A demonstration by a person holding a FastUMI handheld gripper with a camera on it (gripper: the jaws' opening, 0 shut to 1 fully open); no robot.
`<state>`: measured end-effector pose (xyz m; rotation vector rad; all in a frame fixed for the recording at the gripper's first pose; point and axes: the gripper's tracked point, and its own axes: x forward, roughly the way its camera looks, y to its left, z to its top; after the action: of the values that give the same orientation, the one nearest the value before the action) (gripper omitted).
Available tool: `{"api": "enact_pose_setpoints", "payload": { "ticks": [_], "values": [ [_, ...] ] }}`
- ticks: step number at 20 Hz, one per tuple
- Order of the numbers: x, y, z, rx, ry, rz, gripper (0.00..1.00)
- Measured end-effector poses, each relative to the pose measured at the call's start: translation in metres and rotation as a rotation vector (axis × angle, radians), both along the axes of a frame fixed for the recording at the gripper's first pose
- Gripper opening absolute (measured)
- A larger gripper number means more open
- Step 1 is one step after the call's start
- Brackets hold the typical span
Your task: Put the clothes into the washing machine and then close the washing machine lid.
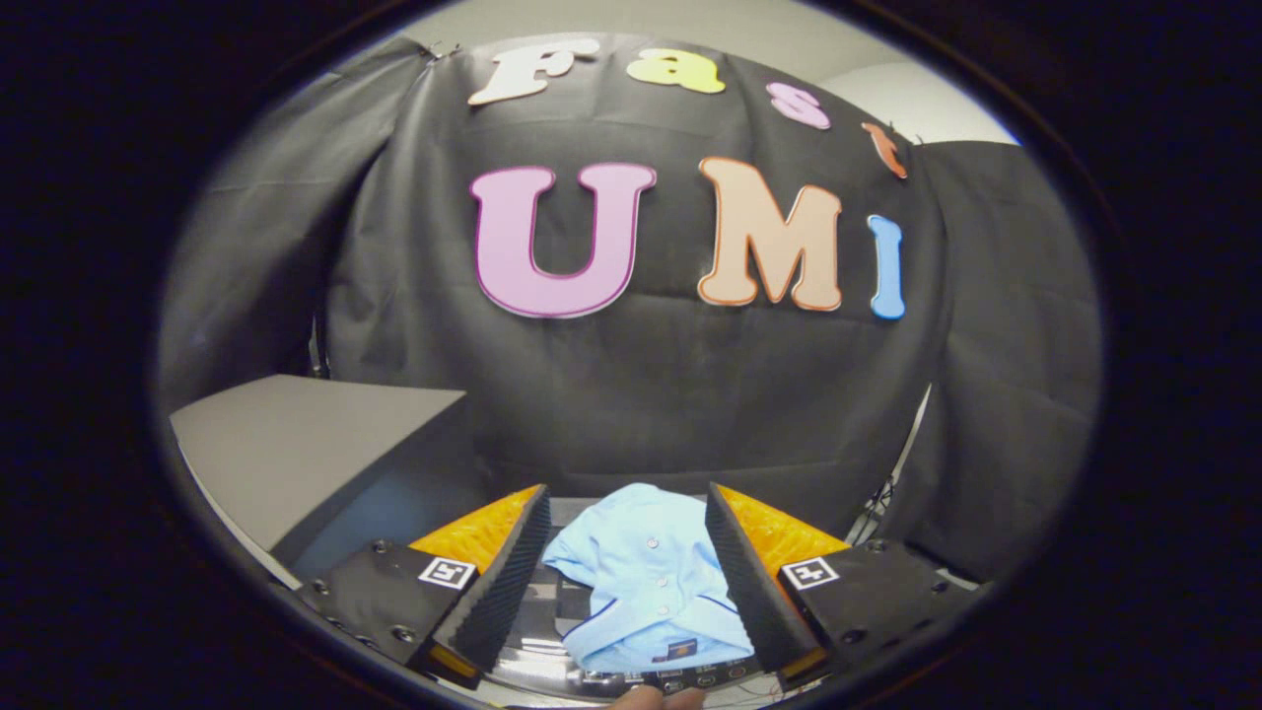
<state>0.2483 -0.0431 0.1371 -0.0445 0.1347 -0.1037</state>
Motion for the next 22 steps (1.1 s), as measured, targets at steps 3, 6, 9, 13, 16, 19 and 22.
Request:
{"api": "enact_pose_setpoints", "payload": {
  "ticks": [3,6,9,13,16,19,22],
  "values": [
    [-0.025,0.007,0.018,0.022,-0.033,0.008,0.97],
    [-0.052,0.007,0.034,0.028,-0.057,0.006,0.97],
    [-0.076,0.014,0.045,0.060,-0.094,0.019,0.97],
    [-0.105,0.010,0.046,0.078,-0.101,0.009,0.96],
    [-0.125,0.016,0.040,0.094,-0.111,0.045,0.96],
    [-0.148,0.012,0.027,0.085,-0.146,0.046,0.96],
    [-0.171,0.015,0.016,0.103,-0.187,0.057,0.96]
  ]
}}
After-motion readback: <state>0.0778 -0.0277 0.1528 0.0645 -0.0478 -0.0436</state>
